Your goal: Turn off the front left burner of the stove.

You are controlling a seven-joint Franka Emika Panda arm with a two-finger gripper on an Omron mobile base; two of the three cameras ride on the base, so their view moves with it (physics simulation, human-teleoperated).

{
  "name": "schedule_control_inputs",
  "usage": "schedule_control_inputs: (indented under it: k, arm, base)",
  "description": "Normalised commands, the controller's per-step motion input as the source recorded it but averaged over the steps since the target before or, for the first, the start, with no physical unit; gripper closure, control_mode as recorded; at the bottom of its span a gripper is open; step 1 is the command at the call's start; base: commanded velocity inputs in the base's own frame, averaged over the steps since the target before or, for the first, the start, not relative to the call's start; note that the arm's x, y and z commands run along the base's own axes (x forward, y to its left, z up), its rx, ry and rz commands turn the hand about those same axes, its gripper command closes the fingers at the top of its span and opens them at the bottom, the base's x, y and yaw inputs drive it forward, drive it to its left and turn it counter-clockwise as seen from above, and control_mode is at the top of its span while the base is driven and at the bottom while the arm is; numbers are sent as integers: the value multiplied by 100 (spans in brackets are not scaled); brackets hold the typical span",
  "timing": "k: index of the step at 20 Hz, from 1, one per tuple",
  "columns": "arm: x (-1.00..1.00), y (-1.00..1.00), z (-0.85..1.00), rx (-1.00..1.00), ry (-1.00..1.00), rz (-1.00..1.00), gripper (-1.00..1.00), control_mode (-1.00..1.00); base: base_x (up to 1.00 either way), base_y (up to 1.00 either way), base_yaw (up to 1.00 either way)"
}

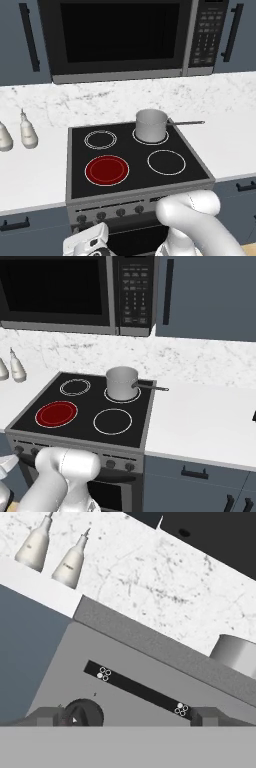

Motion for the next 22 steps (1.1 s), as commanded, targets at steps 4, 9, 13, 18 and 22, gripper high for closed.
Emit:
schedule_control_inputs:
  k: [4, 9, 13, 18, 22]
  arm:
    - [11, -9, -1, 0, -3, 0, -100, -100]
    - [10, 0, -3, 0, 1, 0, -100, -100]
    - [13, 0, -6, 0, 0, 0, -100, -100]
    - [16, 0, -4, 0, 0, 0, -100, -100]
    - [8, 0, -18, 0, 0, 0, -100, -100]
  base:
    - [0, 0, 0]
    - [0, 0, 0]
    - [0, 0, 0]
    - [0, 0, 0]
    - [0, 0, 0]
